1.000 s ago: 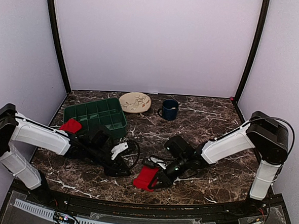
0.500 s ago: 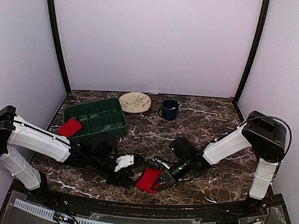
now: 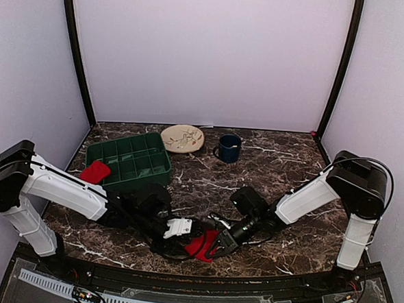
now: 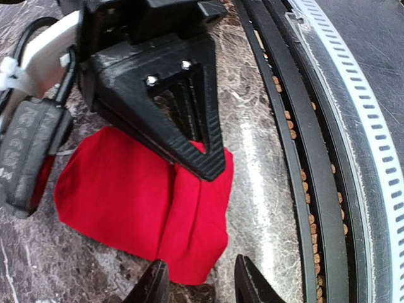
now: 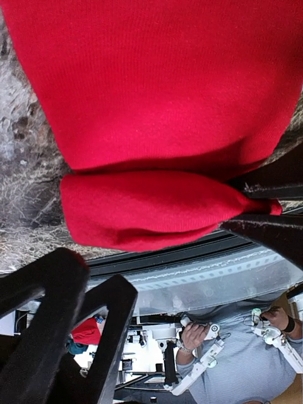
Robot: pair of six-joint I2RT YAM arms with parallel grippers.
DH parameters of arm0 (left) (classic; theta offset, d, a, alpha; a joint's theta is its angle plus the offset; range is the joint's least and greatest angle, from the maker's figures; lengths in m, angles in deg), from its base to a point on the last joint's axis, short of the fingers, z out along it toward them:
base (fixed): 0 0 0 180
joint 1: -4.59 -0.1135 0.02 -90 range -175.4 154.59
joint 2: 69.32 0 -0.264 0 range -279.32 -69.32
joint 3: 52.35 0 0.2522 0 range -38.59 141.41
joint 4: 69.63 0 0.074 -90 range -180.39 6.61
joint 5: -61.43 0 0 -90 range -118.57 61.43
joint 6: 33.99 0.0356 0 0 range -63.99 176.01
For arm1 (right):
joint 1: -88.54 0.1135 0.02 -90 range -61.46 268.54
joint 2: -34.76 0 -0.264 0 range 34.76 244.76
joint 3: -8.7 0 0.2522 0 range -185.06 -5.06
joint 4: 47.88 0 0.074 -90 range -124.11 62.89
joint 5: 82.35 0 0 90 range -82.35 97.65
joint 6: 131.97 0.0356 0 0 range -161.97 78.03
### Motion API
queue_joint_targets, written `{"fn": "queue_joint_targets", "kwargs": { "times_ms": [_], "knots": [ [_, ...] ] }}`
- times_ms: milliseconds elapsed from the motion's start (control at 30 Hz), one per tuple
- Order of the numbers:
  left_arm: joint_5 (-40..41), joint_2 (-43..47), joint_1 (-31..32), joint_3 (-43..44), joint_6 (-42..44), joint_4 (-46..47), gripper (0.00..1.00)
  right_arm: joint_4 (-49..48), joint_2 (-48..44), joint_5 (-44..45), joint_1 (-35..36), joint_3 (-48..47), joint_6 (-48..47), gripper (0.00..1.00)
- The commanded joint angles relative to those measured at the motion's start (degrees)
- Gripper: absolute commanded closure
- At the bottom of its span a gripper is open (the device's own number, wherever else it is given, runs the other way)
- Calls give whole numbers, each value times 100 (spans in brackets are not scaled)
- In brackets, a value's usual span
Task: Roll the socks
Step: Roll the sock at the center of the board.
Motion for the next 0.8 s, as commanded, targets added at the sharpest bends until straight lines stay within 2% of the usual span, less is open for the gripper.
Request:
{"fn": "queue_joint_targets", "kwargs": {
  "times_ms": [0, 767],
  "knots": [
    [-275, -131, 74, 177, 234, -243, 63, -186, 33, -90, -31, 92, 44, 100],
    [-233, -846, 139, 652, 762, -478, 63, -215, 16, -206, -27, 161, -29, 100]
  ]
}}
